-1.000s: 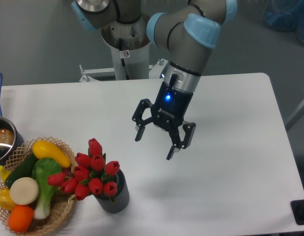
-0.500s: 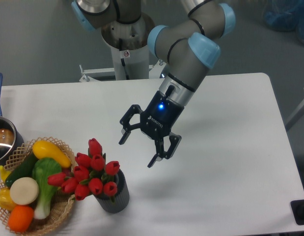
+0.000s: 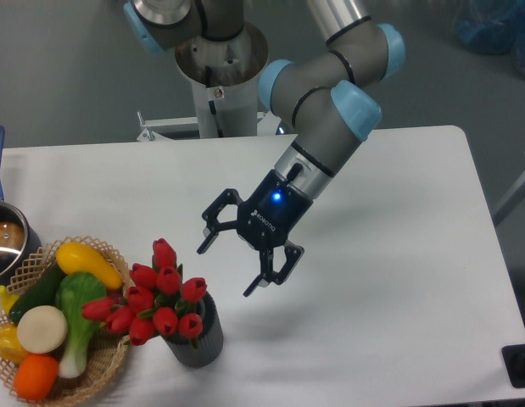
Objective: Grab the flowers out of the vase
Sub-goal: 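Move the open gripper down toward the red tulips in the black vase, then close the gripper around the tulip stems just below the blooms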
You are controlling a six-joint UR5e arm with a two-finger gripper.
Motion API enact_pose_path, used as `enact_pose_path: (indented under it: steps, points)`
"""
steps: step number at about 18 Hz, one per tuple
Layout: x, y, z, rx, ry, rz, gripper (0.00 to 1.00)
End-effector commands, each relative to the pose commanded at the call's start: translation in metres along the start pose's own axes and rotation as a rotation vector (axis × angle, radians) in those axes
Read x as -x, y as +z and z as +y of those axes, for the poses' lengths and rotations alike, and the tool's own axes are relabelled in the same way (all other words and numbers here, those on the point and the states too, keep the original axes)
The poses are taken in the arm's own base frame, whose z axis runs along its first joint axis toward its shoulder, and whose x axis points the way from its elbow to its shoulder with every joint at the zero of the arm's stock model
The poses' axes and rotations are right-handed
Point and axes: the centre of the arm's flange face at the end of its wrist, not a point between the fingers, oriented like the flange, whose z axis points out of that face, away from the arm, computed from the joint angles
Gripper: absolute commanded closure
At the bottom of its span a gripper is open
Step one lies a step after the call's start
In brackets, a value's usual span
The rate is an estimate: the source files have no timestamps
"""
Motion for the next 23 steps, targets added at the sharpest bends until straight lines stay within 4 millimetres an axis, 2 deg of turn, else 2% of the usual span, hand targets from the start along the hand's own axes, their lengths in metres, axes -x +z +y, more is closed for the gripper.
enact_pose_path:
  steps: [2, 7, 13, 22, 23]
  points:
    - [0.001, 0.007, 0.006, -0.001, 0.037, 0.015, 0.00]
    - [0.001, 0.013, 0.003, -0.081, 0.044, 0.057, 0.00]
    - [0.007, 0.028, 0.018, -0.080, 0.125, 0.076, 0.00]
    - [0.001, 0.039, 0.003, -0.088, 0.160, 0.092, 0.00]
    - [-0.001, 0.044, 0.003, -0.087, 0.168, 0.099, 0.00]
